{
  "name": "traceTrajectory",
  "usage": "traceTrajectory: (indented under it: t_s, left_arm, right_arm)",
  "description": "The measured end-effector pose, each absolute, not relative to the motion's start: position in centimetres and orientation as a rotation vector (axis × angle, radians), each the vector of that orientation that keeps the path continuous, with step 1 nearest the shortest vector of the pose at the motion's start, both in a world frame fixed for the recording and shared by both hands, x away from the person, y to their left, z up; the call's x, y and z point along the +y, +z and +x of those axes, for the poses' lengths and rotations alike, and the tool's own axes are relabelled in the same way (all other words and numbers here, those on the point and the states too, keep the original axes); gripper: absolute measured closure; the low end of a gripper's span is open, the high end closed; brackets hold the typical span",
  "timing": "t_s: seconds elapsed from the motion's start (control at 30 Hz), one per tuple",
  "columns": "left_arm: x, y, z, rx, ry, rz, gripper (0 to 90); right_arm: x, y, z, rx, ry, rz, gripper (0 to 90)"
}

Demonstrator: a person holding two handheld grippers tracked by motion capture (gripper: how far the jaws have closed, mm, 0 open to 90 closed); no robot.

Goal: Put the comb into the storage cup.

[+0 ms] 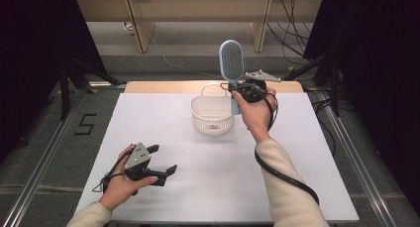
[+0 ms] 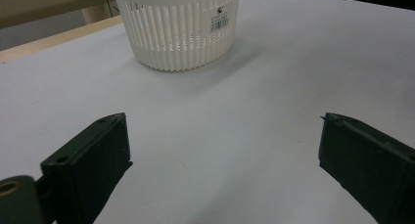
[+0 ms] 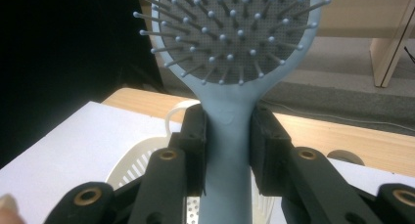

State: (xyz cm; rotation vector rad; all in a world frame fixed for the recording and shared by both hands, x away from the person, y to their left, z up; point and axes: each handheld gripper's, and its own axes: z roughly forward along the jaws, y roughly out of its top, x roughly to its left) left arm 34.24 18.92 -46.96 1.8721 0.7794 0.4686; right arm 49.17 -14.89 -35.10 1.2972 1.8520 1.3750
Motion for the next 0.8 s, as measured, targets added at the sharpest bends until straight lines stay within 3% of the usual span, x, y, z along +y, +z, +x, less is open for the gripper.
traceTrajectory:
  t_s: [0.8]
  left_arm:
    - [18.92, -46.96, 34.25, 0.779, 0.468, 1.871, 4.5]
  right_arm:
    - [-14.31, -34.90, 50.07, 1.851, 1.377, 1.289, 70.8]
